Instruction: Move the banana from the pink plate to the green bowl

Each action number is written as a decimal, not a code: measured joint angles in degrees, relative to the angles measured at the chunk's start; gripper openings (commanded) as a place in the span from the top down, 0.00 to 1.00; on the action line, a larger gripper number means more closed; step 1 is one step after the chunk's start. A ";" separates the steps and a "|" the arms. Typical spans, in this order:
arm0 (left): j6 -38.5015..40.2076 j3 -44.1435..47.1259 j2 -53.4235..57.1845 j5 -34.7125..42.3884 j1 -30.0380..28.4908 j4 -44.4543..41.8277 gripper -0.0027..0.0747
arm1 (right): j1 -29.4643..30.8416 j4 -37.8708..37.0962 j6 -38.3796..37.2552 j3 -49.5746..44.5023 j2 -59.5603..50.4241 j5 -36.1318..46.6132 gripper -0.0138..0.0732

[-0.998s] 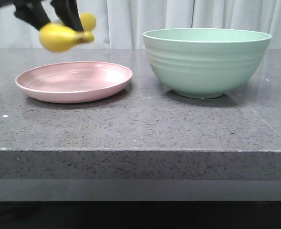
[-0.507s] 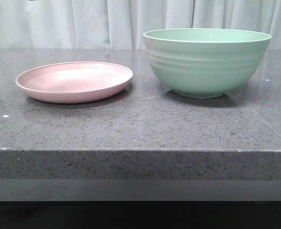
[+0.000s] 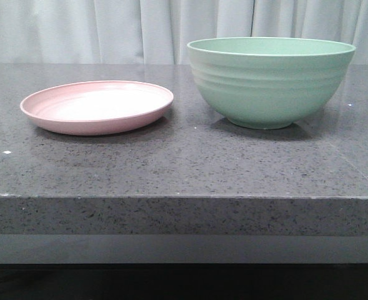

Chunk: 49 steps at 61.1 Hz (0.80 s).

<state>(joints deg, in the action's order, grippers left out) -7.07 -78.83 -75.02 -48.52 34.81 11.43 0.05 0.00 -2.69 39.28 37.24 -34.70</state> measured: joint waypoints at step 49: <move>-1.20 18.16 14.17 13.83 8.01 0.13 0.70 | 0.00 0.00 0.00 0.00 0.00 0.00 0.21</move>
<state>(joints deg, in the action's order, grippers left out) -8.27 -60.67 -60.85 -34.69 42.82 11.56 0.05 0.00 -2.69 39.28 37.24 -34.70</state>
